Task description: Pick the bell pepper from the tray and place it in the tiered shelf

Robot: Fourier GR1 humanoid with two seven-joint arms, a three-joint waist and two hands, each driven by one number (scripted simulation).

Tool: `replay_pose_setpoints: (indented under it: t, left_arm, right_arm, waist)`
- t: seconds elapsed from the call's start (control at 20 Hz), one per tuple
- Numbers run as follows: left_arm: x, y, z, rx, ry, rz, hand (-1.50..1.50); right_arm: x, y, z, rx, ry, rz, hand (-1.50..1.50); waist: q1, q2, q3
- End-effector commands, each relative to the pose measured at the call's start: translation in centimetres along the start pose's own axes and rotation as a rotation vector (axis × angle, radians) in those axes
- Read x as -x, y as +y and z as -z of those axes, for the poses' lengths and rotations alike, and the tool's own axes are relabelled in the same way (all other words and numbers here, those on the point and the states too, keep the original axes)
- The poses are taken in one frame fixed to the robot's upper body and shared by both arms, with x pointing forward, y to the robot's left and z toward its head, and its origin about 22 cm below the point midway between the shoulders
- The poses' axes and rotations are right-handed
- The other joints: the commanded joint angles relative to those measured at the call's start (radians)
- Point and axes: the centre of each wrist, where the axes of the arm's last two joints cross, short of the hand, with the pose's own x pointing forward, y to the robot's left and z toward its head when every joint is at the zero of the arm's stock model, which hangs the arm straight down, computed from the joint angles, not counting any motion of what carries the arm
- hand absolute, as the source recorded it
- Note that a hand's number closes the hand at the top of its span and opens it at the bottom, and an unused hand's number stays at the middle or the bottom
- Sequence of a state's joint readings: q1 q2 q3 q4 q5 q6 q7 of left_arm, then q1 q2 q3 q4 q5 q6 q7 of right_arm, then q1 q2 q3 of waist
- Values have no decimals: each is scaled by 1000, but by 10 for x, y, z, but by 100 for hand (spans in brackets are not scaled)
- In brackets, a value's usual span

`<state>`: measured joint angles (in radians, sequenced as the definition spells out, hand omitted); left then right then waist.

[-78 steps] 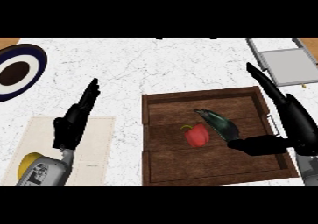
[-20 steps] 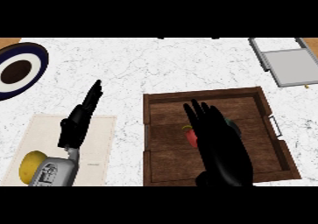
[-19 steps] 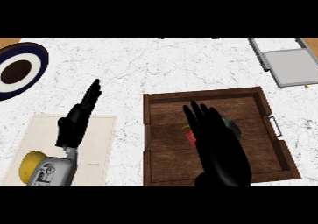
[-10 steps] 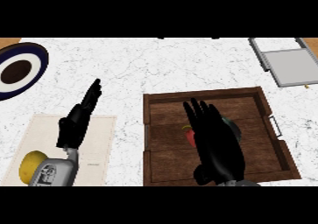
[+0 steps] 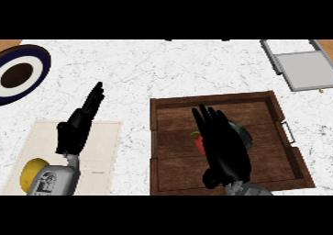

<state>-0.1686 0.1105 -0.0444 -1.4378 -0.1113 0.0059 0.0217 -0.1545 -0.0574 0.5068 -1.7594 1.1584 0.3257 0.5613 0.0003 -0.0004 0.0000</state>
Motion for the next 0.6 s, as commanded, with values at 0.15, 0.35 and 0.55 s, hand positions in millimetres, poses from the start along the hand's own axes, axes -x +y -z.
replay_pose_setpoints:
  t: [0.15, 0.35, 0.55]
  left_arm:
    - [-1, 1, 0, 2, -20, 5, 0]
    - [-4, -20, 1, 2, -2, -4, 0]
    - [-13, 3, 8, 0, 4, 10, 0]
  right_arm:
    - [15, 0, 3, -13, -2, -7, -150]
    - [16, 13, 25, -59, -1, -42, 150]
    - [10, 24, 24, -63, -43, -120, 150]
  waist:
    - [-1, 0, 0]
    - [1, 0, 0]
    - [1, 0, 0]
